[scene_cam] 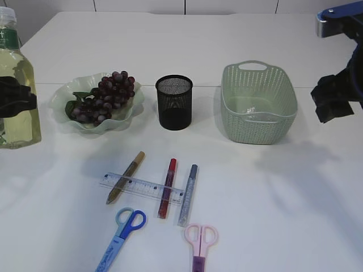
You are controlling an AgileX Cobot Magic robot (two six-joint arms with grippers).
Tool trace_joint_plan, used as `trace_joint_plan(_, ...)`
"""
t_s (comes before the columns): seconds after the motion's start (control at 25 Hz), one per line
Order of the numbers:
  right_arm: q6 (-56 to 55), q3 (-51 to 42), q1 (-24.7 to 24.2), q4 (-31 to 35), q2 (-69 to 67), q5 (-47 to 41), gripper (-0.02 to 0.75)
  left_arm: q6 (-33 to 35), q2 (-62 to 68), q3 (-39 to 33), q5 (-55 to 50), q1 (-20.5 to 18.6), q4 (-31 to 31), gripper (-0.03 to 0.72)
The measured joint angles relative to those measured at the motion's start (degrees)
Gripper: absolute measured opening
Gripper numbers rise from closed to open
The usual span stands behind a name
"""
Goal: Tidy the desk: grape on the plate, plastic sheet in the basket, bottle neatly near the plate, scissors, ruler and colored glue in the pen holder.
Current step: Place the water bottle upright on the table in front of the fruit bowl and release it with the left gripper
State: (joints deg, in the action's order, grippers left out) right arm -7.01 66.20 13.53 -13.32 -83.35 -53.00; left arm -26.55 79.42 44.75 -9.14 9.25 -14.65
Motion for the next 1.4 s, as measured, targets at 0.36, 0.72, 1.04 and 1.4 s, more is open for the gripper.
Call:
trace_joint_plan(0.36,-15.14,-18.43,0.0,-15.43,10.0,27.19,0.583,0.0,-0.14,-0.12,4.34,0.0,-1.23,0.412)
trace_joint_plan(0.72,-21.55,-26.95,0.0,-26.4,15.48,37.83,0.583,0.56,-1.45,-9.91,22.63,0.0,-2.31,0.412)
trace_joint_plan(1.04,-21.93,-29.45,0.0,-28.15,15.61,44.43,0.583,8.89,-1.58,-15.56,34.54,0.0,-2.97,0.412)
trace_joint_plan(1.4,-21.93,-32.89,-0.36,-29.34,15.74,50.23,0.583,13.33,3.22,-16.42,44.69,0.0,-0.72,0.412)
